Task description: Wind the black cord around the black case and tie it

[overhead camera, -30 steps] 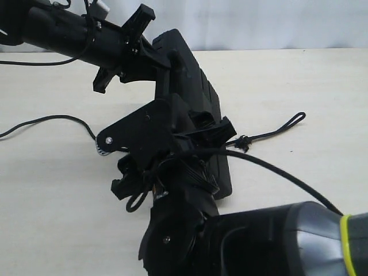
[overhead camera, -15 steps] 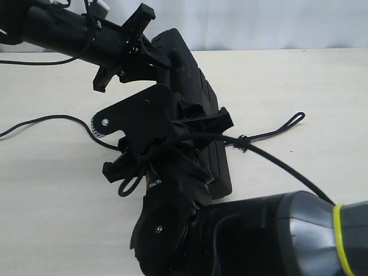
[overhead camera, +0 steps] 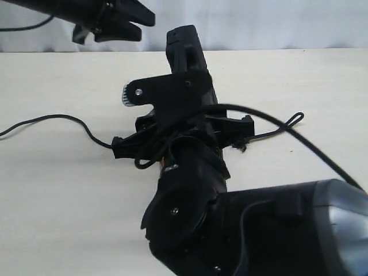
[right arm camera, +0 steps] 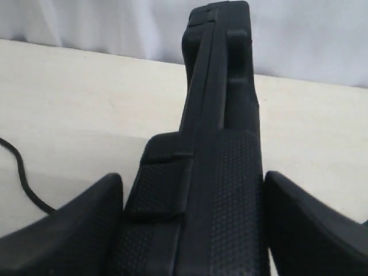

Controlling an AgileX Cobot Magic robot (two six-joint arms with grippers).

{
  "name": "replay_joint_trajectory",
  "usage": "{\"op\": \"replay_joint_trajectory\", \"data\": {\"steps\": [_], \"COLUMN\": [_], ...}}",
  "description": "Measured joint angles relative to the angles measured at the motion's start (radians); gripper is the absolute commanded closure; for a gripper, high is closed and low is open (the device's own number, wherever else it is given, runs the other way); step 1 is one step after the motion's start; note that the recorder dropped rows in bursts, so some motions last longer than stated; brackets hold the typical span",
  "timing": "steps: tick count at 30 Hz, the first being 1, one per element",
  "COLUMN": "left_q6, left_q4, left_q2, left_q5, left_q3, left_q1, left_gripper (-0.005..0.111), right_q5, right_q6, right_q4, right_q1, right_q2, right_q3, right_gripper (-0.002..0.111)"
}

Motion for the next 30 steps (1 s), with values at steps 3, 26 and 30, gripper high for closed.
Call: {"op": "replay_joint_trajectory", "data": {"steps": [3, 26, 30], "left_q6": [0.015, 0.714, 0.591], "left_q4": [0.183, 0.086, 0.073], "left_q2": [-0.036, -0.527, -0.402], "left_q5": [0.007, -1.13, -1.275], "left_q3": [-0.051, 0.913, 0.918], "left_q1": [0.054, -0.658, -0.679], "left_gripper": [0.064, 0.063, 0.063], "right_q5": [-0.088, -0.531, -0.534], "right_q6": [0.012, 0.034, 0.034], "right_q4": [0.019, 0.073, 0.085], "right_q1": [-0.045, -0.41, -0.41], "right_q2": [-0.044, -0.096, -0.091], "right_q3": [0.002, -0.045, -0.056], "right_gripper": [0.104, 0.104, 0.104]}}
